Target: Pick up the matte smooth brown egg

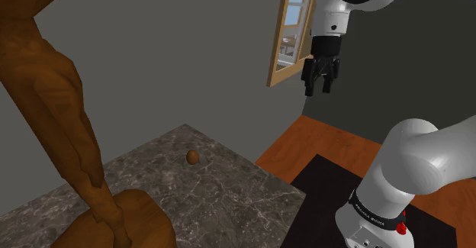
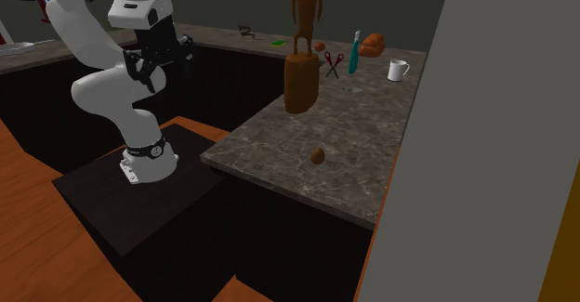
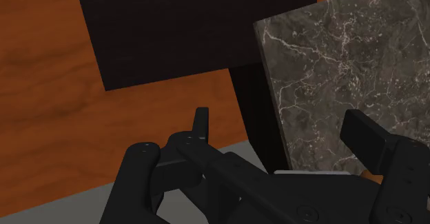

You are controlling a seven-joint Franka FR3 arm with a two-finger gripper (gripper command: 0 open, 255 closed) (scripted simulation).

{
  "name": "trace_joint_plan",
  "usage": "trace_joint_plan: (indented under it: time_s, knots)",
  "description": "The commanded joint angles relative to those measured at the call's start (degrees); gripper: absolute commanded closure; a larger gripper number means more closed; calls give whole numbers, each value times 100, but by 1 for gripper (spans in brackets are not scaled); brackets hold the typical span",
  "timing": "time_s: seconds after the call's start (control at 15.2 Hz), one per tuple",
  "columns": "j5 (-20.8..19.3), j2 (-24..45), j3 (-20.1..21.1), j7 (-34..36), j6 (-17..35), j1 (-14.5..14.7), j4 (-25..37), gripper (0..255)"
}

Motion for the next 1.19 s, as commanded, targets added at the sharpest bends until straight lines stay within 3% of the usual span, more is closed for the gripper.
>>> trace_joint_plan:
  time_s: [0.0,0.66,1.12]
  knots:
    - [0,0,0,0,0,0,0,0]
    - [434,1076,1051,879,2046,351,-398,0]
    - [356,2319,1765,1587,3399,444,-155,0]
